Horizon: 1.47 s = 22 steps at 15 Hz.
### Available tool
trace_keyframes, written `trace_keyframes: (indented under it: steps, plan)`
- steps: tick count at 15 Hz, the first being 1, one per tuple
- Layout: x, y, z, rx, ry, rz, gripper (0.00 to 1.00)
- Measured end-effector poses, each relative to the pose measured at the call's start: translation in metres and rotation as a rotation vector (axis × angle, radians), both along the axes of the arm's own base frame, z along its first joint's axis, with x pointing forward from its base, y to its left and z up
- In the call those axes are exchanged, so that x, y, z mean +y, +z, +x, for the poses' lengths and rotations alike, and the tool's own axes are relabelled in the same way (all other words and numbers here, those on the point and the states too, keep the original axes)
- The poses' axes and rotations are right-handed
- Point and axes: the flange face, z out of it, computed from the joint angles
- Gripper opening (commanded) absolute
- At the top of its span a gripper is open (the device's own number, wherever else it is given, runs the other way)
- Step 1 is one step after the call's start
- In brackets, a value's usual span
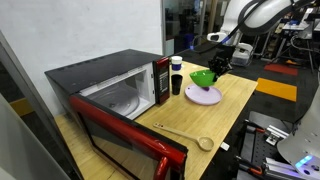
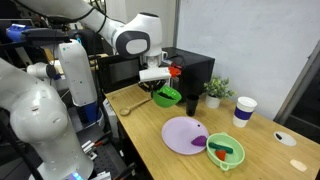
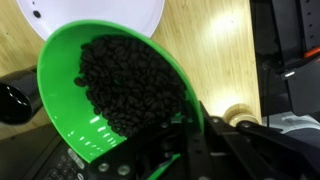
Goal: Open the microwave door, place the dark green bowl in it, then close the microwave door
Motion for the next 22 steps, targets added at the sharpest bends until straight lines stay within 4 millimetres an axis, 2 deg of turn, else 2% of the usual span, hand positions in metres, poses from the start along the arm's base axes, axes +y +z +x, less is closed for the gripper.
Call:
trace_keyframes:
  steps: [7, 15, 22]
  plan:
    - [0.056, 0.001, -0.028, -0.023, 0.134, 0.101, 0.01]
    - [0.103, 0.005, -0.029, -0.058, 0.286, 0.177, 0.01]
    - [0.136, -0.012, -0.018, -0.126, 0.397, 0.207, 0.01]
